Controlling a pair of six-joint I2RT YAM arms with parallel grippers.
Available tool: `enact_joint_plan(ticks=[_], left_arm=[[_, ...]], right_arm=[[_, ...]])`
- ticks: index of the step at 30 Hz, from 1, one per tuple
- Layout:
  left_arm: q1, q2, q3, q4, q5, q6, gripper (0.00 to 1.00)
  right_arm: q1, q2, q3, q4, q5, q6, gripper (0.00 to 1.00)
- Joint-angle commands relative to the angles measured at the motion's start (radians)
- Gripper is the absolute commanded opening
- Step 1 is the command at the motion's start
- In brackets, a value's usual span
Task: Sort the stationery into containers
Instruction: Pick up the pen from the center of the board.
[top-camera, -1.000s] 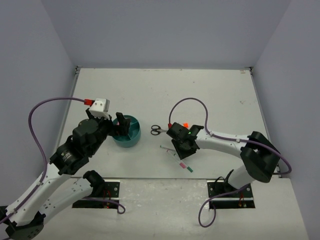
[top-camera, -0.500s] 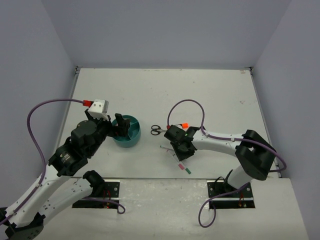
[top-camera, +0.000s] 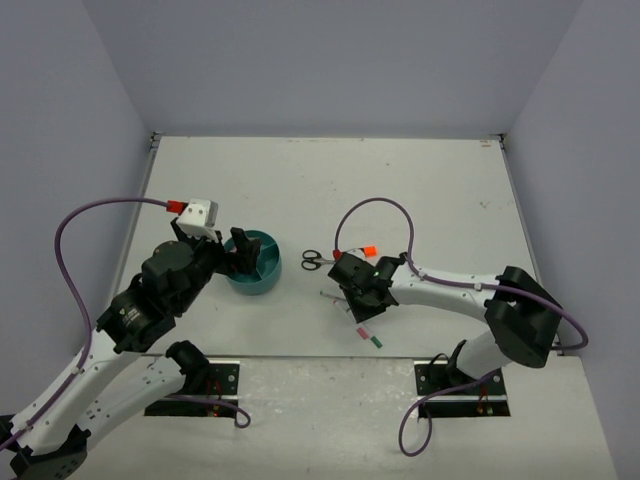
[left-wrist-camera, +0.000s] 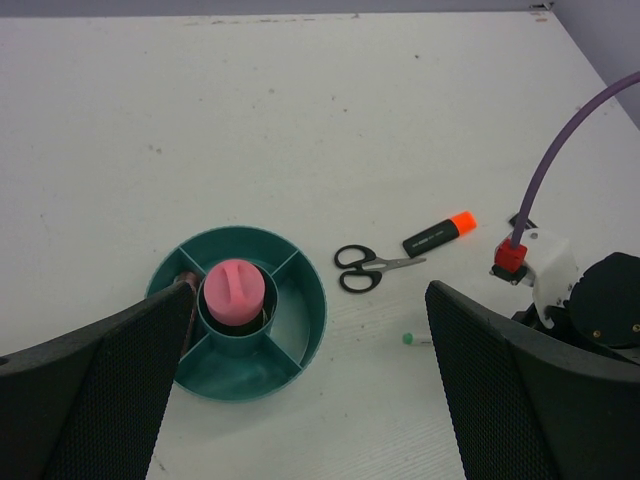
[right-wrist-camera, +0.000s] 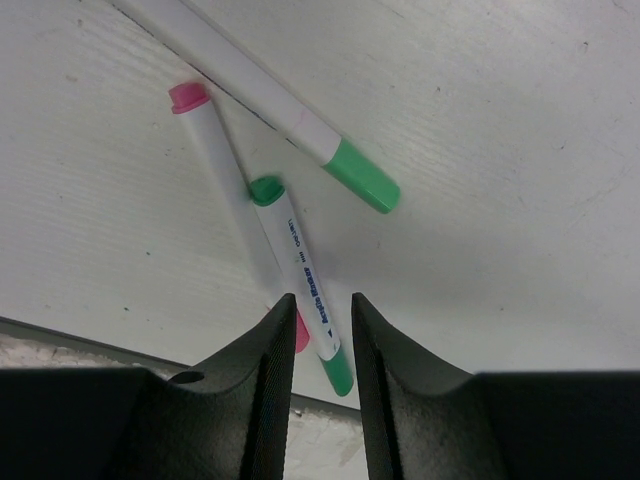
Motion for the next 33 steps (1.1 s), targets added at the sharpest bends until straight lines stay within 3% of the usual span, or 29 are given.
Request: enact_joint_plan(ticks=[1, 15, 18, 25, 33], left_arm=[[0.006, -0.006, -0.013, 0.012, 0.012, 0.010, 1.00], [0.008, -0.011, -0.015, 0.011, 0.017, 0.010, 1.00], [0.006, -0.011, -0.015, 0.011, 0.017, 0.010, 1.00], [0.008, -0.010, -0.008, 0.014, 0.029, 0.001, 1.00], [0.007, 0.010, 0.002, 0.063, 0.115, -0.065, 1.00]], right_arm=[[0.008, 0.034, -0.016, 0.028, -0.009, 0.017, 0.31], [0.008, 0.142, -0.005, 0.027, -0.012, 0.015, 0.28], [0.008, 0.156, -0.008, 0.035, -0.021, 0.013, 0.24], [0.008, 0.115, 0.005, -0.005, 0.011, -0.010, 0.05], [0.014, -0.018, 0.046, -0.099, 0.058, -0.014, 0.00]])
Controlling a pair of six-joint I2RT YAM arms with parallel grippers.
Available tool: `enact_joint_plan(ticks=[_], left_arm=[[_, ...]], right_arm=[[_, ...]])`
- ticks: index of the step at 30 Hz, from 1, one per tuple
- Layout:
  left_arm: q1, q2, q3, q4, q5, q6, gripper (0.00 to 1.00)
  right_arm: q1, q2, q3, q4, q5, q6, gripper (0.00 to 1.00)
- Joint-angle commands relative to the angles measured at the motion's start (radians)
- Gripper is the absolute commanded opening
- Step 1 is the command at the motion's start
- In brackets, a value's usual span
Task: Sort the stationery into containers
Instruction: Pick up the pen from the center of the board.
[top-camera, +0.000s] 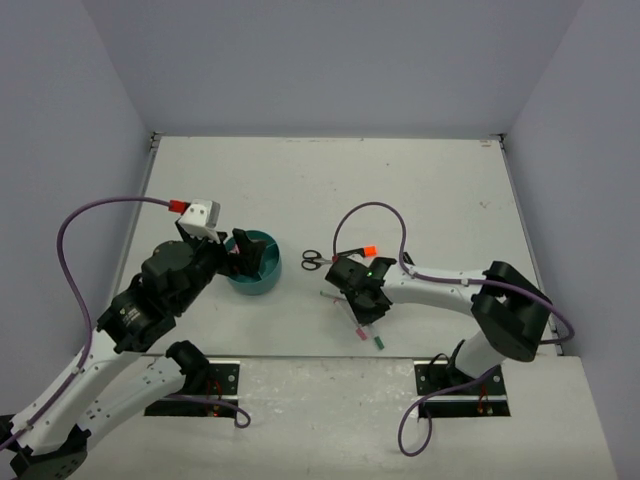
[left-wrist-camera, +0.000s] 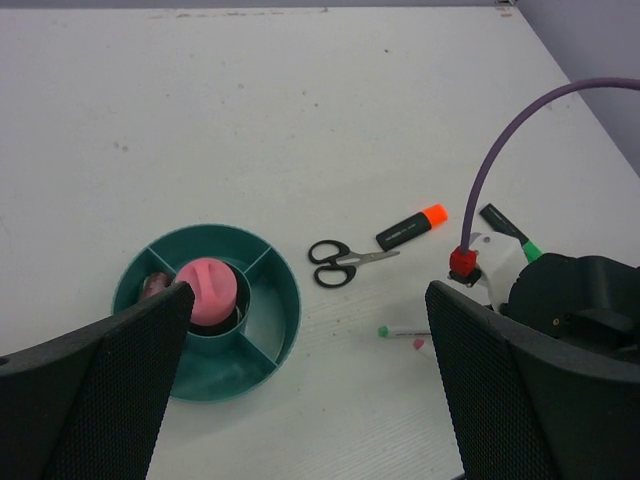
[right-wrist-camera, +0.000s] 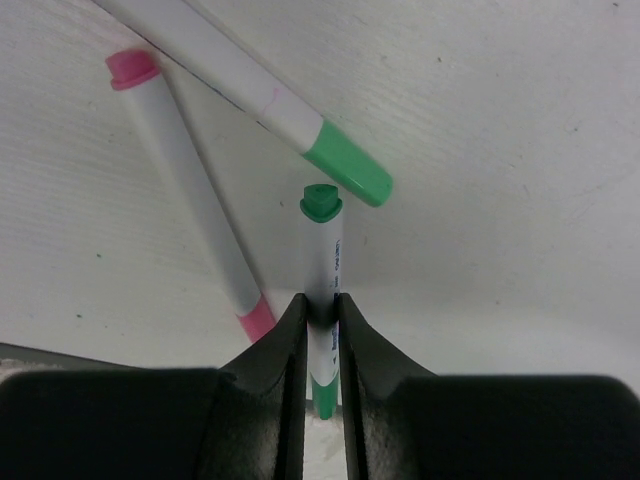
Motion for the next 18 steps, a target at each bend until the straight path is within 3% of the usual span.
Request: enact_joint_plan(ticks=[1, 7, 18], left_arm=[[0.007, 0.016, 0.000, 0.071, 0.079, -0.054, 1.00], [0.007, 0.063, -0.083, 0.287, 0.265, -0.145, 1.00], [0.002, 0.313, -0.220, 0.809, 0.806, -0.356, 1.00]], right_arm=[[0.009, -0.127, 0.041, -0.082, 0.066, -0.005, 0.00], [0.015, -0.307, 0.040, -0.060, 0.059, -0.054, 0.00], [0.025, -0.734, -0.146, 0.473, -0.296, -0.219, 0.00]])
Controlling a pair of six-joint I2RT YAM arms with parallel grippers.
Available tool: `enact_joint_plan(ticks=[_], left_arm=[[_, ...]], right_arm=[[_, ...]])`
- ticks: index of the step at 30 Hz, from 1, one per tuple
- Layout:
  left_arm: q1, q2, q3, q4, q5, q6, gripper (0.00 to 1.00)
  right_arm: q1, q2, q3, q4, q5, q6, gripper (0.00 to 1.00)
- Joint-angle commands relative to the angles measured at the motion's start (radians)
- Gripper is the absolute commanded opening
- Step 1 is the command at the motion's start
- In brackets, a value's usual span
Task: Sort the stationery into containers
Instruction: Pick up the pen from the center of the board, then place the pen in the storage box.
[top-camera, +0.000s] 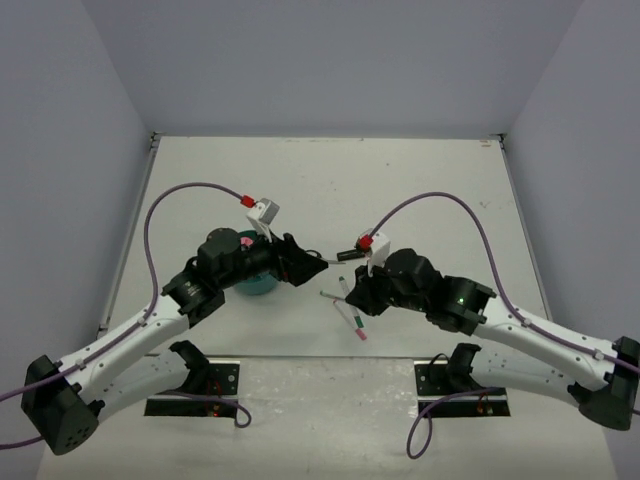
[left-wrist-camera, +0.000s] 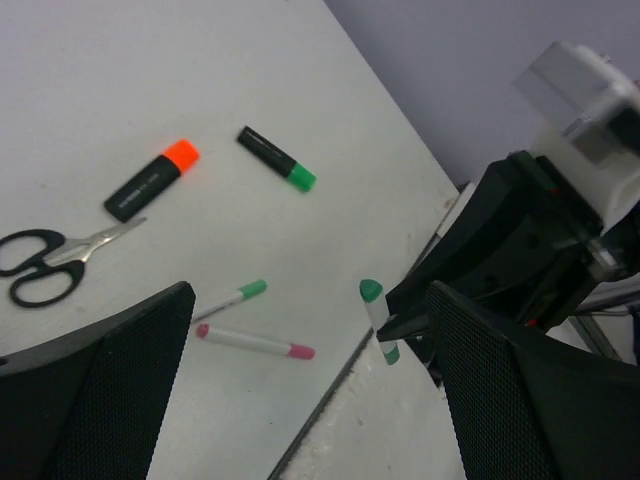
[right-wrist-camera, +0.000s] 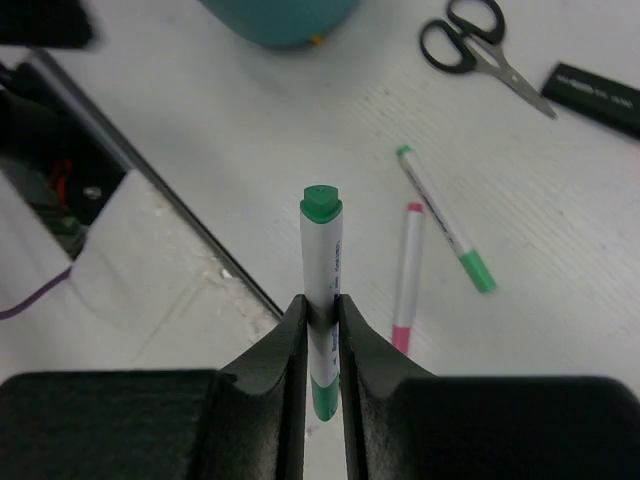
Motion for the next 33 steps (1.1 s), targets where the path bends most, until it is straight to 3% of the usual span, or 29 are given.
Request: enact_joint_plan(ticks=[1, 4, 10, 21, 23, 24, 25, 26, 27, 28, 30, 33], left_arm=[[-0.001, 0.068, -0.020, 0.320, 0.289, -0.119, 1.00], [-0.015, 0.096, -0.037, 0.396, 0.335, -0.158, 1.00], [-0.042, 0.133, -0.057, 0.545, 0.399, -0.223, 0.81], [-0.076, 0.170, -0.017, 0.502, 0.395, -0.203, 0.04], [-0.075, 0.169, -0.001, 0.452, 0.373, -0.183, 0.00], [-0.076, 0.164, 0.010, 0.418, 0.357, -0.171, 0.00], [-0.076, 0.154, 0.031, 0.353, 0.305, -0.135, 0.00], [-0.075, 0.147, 0.067, 0.253, 0.243, -0.101, 0.00], [-0.075, 0.140, 0.094, 0.187, 0.142, -0.050, 0.00], [-0.076, 0.133, 0.148, 0.113, 0.036, -0.007, 0.00], [-0.075, 0.130, 0.252, -0.101, -0.245, 0.058, 0.00], [-0.075, 0.143, 0.313, -0.246, -0.655, 0.123, 0.00]], right_arm=[[0.008, -0.132, -0.059, 0.274, -0.172, -0.072, 0.00], [0.008, -0.186, -0.074, 0.313, -0.170, -0.070, 0.00], [0.008, -0.176, -0.061, 0.345, -0.175, -0.059, 0.00], [0.007, -0.186, -0.046, 0.358, -0.169, -0.061, 0.00], [0.008, -0.190, -0.051, 0.362, -0.165, -0.060, 0.02], [0.008, -0.194, -0.056, 0.362, -0.164, -0.059, 0.10], [0.008, -0.199, -0.066, 0.362, -0.152, -0.053, 0.26], [0.007, -0.205, -0.075, 0.361, -0.124, -0.040, 0.50], [0.008, -0.213, -0.087, 0.354, -0.096, -0.031, 0.83], [0.007, -0.225, -0.100, 0.343, -0.064, -0.022, 0.99], [0.008, -0.247, -0.125, 0.290, 0.057, 0.013, 0.99], [0.007, -0.309, -0.162, 0.195, 0.286, 0.105, 0.99]])
